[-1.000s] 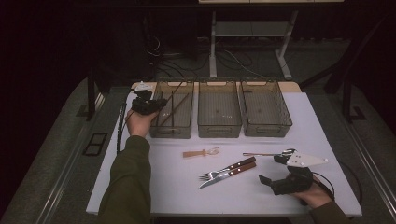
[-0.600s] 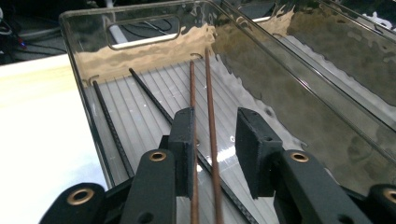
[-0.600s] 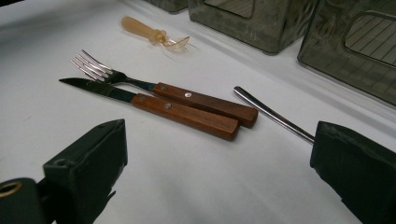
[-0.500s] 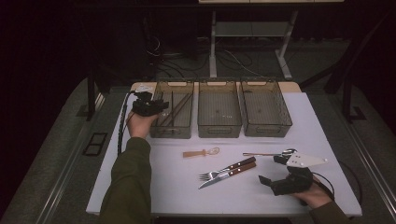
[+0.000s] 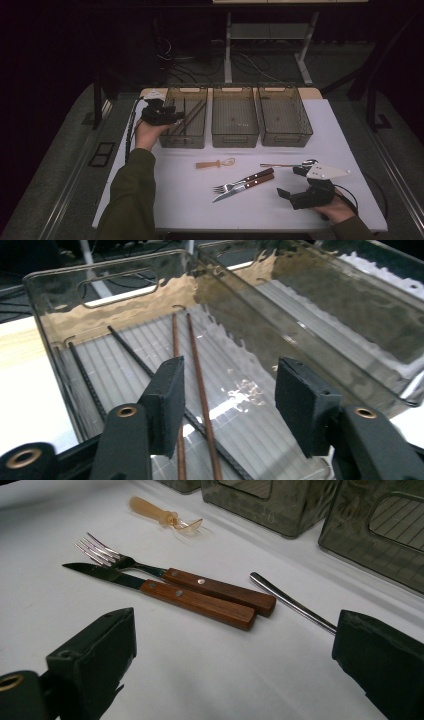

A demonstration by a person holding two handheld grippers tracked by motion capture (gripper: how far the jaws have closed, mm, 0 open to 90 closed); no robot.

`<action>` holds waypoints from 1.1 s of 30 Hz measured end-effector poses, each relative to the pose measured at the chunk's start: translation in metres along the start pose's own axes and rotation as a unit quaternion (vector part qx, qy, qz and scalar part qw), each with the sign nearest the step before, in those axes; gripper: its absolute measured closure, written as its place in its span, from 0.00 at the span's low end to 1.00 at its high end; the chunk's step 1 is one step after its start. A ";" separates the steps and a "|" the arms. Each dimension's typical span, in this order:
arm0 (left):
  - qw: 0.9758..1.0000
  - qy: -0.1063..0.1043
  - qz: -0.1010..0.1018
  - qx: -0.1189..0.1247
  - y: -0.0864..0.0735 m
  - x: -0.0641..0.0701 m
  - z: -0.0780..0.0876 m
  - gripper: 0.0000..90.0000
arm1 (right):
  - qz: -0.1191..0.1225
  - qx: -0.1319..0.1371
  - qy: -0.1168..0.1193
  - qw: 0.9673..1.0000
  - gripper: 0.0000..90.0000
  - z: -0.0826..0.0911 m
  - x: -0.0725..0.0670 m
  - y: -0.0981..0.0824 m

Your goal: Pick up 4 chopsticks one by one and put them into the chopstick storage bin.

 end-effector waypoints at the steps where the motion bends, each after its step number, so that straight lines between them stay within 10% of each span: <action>1: 1.000 -0.003 -0.001 0.001 0.001 0.001 0.002 0.48 | 0.001 0.000 0.000 1.000 0.05 0.000 0.000 0.000; 18: 0.997 -0.067 -0.048 -0.007 -0.003 0.037 0.027 0.23 | 0.002 -0.002 -0.003 1.000 0.05 0.000 0.000 0.000; 33: 0.993 -0.092 -0.073 0.002 -0.042 0.076 0.049 0.12 | 0.000 -0.003 -0.003 1.000 0.05 0.000 0.000 0.000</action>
Point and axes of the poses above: each handheld gripper's, and its own axes: z roughly backward along the jaws, y roughly out of its top, x roughly to its right, the point moved 1 cm from there along -z, roughly forward along the jaws, and after that the axes turned 7 degrees about y, right-handed, at the moved point
